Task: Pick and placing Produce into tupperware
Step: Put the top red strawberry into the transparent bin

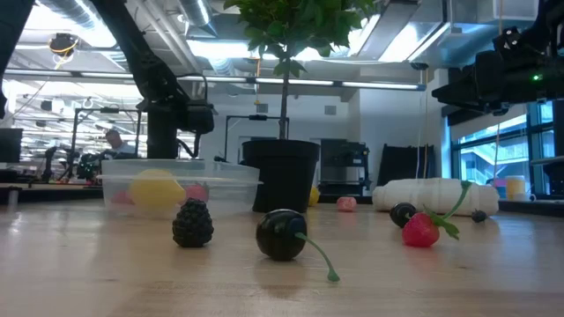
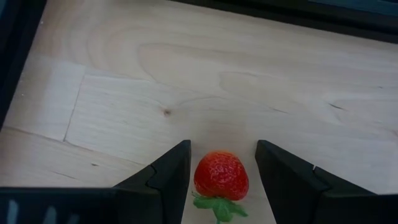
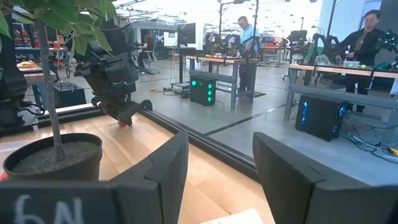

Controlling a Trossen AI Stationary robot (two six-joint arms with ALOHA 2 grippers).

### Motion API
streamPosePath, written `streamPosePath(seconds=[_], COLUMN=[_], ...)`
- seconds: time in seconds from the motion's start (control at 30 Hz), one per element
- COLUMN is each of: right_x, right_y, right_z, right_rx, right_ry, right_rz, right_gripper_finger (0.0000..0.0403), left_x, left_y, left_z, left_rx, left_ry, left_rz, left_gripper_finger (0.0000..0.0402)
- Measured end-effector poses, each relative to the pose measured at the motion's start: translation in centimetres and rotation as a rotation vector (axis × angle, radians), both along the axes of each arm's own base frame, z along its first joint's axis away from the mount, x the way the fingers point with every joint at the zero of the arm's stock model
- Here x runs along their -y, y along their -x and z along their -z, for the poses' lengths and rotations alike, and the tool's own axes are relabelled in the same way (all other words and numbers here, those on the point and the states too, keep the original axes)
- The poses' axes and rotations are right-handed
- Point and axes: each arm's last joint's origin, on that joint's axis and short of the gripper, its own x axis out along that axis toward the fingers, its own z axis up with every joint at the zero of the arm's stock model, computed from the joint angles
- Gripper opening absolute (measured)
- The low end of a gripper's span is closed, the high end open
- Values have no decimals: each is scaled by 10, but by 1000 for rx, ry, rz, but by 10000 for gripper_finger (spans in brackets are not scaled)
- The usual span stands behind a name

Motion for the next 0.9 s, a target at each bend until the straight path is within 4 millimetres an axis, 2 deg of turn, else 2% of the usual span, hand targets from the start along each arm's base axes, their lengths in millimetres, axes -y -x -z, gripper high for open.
streamPosePath(seconds=[0.9], right_x=[0], right_y=[0], right_z=[0], right_rx=[1], right_ry=[-1], right_rz=[0], right_gripper_finger=[182], left_x=[-1], left_y=[-2], left_z=[-1], left_rx=[20], left_ry=[-23], left_rz=[2], left_gripper_finger=[176])
